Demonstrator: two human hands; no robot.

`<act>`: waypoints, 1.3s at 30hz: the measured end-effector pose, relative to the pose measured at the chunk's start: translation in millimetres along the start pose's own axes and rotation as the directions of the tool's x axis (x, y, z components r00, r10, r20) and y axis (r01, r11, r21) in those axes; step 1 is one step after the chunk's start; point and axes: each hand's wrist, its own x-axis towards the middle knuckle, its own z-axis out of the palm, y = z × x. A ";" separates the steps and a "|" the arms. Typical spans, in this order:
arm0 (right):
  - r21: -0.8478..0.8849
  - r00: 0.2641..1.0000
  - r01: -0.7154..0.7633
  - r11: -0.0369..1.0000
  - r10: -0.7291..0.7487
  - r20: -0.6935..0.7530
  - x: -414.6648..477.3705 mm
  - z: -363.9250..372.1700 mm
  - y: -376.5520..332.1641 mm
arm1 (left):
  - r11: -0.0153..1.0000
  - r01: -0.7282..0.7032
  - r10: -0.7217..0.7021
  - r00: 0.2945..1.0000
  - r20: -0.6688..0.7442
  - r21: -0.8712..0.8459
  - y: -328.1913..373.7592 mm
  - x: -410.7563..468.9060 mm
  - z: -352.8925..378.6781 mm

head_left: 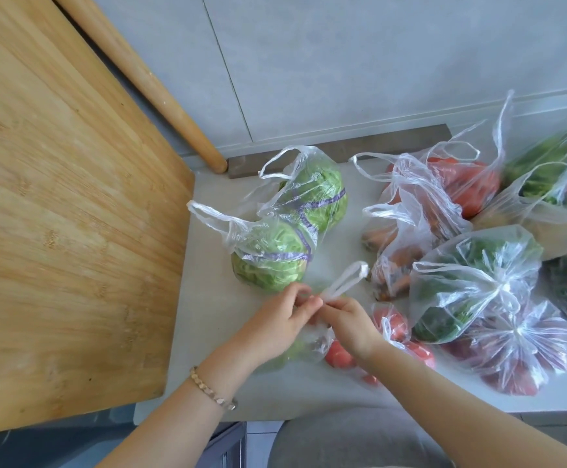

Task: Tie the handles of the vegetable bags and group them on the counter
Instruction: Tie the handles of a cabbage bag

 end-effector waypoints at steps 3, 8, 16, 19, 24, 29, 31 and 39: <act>0.026 0.999 -0.009 1.000 0.010 -0.031 1.5 0.8 1.8 | 0.999 -0.049 0.050 0.998 -0.047 0.004 -5.7 -4.5 2.5; 0.009 0.975 -0.038 0.999 0.039 -0.217 4.6 4.0 7.3 | 0.999 -0.045 0.048 0.990 -0.134 0.021 -8.2 -4.6 3.2; -0.102 0.932 -0.110 0.989 0.066 -0.356 6.2 4.0 7.8 | 0.996 -0.012 0.023 0.993 -0.117 0.093 -10.1 -4.2 16.2; -0.182 0.953 -0.010 0.983 -0.046 -0.298 1.8 5.1 5.4 | 0.995 0.096 -0.099 0.993 -0.070 -0.039 -10.5 -1.0 17.5; -0.632 0.916 0.327 0.702 -0.399 0.031 -6.8 -2.5 14.1 | 0.931 0.212 -0.226 0.974 -0.013 -0.297 -7.6 -1.4 15.7; -0.745 0.866 0.422 0.516 -0.472 0.164 -4.0 -3.5 15.4 | 0.939 0.201 -0.207 0.978 0.007 -0.278 -6.3 -5.7 13.9; -0.807 0.859 0.407 0.428 -0.479 0.180 -1.9 -1.4 14.0 | 0.965 0.171 -0.178 0.984 -0.019 -0.197 -5.2 -7.2 12.0; -0.897 0.847 0.351 0.268 -0.499 0.182 4.0 1.9 18.3 | 0.995 0.072 -0.071 0.997 -0.022 0.062 -0.6 -13.3 6.7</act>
